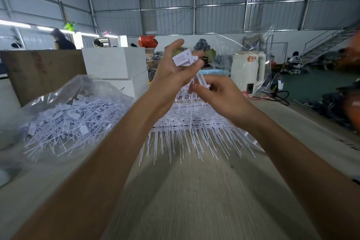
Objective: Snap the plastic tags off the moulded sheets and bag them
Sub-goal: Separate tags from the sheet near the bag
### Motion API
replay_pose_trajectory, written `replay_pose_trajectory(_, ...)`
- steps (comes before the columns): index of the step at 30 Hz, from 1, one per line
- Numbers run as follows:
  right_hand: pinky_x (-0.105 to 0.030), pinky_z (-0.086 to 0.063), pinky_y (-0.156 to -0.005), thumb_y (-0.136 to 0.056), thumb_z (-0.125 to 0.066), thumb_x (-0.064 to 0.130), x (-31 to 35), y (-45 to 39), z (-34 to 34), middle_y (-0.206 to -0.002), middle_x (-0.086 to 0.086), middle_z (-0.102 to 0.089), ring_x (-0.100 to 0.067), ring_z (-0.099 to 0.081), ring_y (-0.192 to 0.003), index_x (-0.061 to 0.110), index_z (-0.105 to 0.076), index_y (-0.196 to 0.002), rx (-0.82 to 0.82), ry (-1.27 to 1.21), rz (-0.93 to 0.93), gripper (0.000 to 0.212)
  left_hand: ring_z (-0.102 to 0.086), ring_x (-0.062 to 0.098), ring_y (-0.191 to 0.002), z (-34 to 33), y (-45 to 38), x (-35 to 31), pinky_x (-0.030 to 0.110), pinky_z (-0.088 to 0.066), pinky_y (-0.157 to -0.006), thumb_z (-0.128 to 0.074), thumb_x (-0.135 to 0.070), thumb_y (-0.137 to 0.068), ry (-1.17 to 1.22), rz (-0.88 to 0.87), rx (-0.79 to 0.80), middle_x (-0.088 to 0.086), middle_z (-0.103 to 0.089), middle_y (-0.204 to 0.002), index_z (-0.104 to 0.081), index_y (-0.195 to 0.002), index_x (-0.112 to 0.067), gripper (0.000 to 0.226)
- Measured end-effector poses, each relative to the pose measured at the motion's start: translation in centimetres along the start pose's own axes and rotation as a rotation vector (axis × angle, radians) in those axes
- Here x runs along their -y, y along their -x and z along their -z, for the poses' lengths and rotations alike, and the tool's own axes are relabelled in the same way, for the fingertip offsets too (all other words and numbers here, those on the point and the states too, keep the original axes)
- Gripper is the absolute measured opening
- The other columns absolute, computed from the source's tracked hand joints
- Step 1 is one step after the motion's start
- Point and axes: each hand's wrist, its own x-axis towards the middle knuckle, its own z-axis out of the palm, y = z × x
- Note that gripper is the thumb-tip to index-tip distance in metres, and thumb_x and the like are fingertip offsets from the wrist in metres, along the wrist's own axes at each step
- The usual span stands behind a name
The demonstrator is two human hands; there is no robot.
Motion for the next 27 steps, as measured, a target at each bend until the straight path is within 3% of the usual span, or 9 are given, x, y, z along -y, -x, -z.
replay_pose_trajectory(4,-0.022,-0.031,-0.054,-0.102,-0.056,0.01,0.1,0.0,0.1,-0.071,0.017,-0.061,-0.009,-0.04,-0.054,0.009,-0.074,-0.096,0.033,0.011,0.043,0.019,-0.069,0.028,-0.106,0.4,0.5,0.6,0.042,-0.055,-0.095,-0.053,-0.045,-0.101,-0.186,0.247,0.127,0.006,-0.074,-0.115,-0.07,-0.118,-0.022,0.034)
replay_pose_trajectory(6,-0.015,-0.034,-0.059,-0.102,-0.055,0.005,0.2,0.0,-0.2,-0.097,0.012,-0.063,0.004,-0.049,-0.061,0.0,-0.073,-0.097,0.053,0.015,0.061,0.019,-0.071,0.023,-0.102,0.0,0.6,0.7,0.031,-0.057,-0.085,-0.047,-0.041,-0.105,-0.231,0.165,0.166,0.008,-0.075,-0.111,-0.075,-0.113,-0.015,0.04)
replay_pose_trajectory(8,-0.012,-0.034,-0.058,-0.101,-0.057,0.005,0.0,-0.1,-0.3,-0.092,0.016,-0.064,0.005,-0.049,-0.058,0.001,-0.071,-0.095,0.057,0.017,0.064,0.015,-0.073,0.018,-0.097,-0.6,0.8,0.7,0.025,-0.057,-0.08,-0.043,-0.034,-0.107,-0.27,0.052,0.11,0.009,-0.076,-0.106,-0.076,-0.108,-0.007,0.042)
replay_pose_trajectory(10,-0.02,-0.044,-0.06,-0.097,-0.064,0.009,-0.2,0.0,-0.2,-0.083,0.016,-0.067,0.001,-0.05,-0.059,0.008,-0.069,-0.109,0.086,0.005,0.008,0.013,-0.073,0.02,-0.097,-0.9,0.7,0.5,0.031,-0.058,-0.088,-0.039,-0.029,-0.109,-0.253,-0.017,0.021,0.009,-0.077,-0.104,-0.075,-0.1,-0.004,0.045)
replay_pose_trajectory(12,-0.043,-0.056,-0.075,-0.093,-0.071,0.012,-0.5,0.3,-0.3,-0.097,-0.01,-0.07,-0.014,-0.061,-0.074,0.015,-0.062,-0.123,0.123,-0.053,-0.105,0.032,-0.074,0.019,-0.092,-0.2,0.5,-0.2,0.034,-0.058,-0.09,-0.036,-0.027,-0.109,-0.242,-0.072,-0.074,0.008,-0.077,-0.096,-0.072,-0.092,-0.006,0.045)
replay_pose_trajectory(16,-0.052,-0.057,-0.089,-0.085,-0.079,0.011,-1.3,0.9,-0.5,-0.102,-0.007,-0.074,-0.022,-0.072,-0.09,0.022,-0.059,-0.115,0.107,-0.159,-0.186,0.037,-0.055,-0.001,-0.056,1.8,1.2,-1.1,0.015,-0.048,-0.059,-0.038,-0.027,-0.109,-0.477,-0.185,-0.207,-0.007,-0.059,-0.062,-0.069,-0.095,-0.002,0.043)
replay_pose_trajectory(20,-0.043,-0.058,-0.092,-0.086,-0.078,0.016,-2.0,2.6,-1.1,-0.098,-0.002,-0.076,-0.017,-0.073,-0.092,0.012,-0.067,-0.109,0.185,-0.039,-0.175,0.026,-0.041,0.001,-0.042,1.9,4.3,1.3,0.018,-0.039,-0.046,-0.043,-0.038,-0.105,-0.796,-0.129,-0.001,-0.019,-0.056,-0.058,-0.067,-0.092,-0.027,0.03)
replay_pose_trajectory(24,-0.041,-0.05,-0.079,-0.095,-0.069,0.015,-3.3,6.3,-2.9,-0.086,-0.005,-0.071,-0.019,-0.064,-0.084,0.004,-0.077,-0.093,0.187,0.214,0.0,0.014,-0.051,-0.009,-0.057,3.2,8.1,3.7,0.012,-0.036,-0.053,-0.061,-0.04,-0.097,-1.021,-0.23,0.161,-0.029,-0.057,-0.064,-0.056,-0.073,-0.054,0.029)
replay_pose_trajectory(27,-0.035,-0.049,-0.079,-0.097,-0.066,0.017,-3.9,9.7,-3.2,-0.094,0.002,-0.066,-0.014,-0.062,-0.09,0.016,-0.078,-0.103,0.102,0.359,0.111,0.014,-0.05,-0.008,-0.067,4.0,10.2,4.9,0.023,-0.044,-0.061,-0.05,-0.054,-0.097,-1.075,-0.256,0.332,-0.028,-0.055,-0.072,-0.059,-0.095,-0.04,0.016)
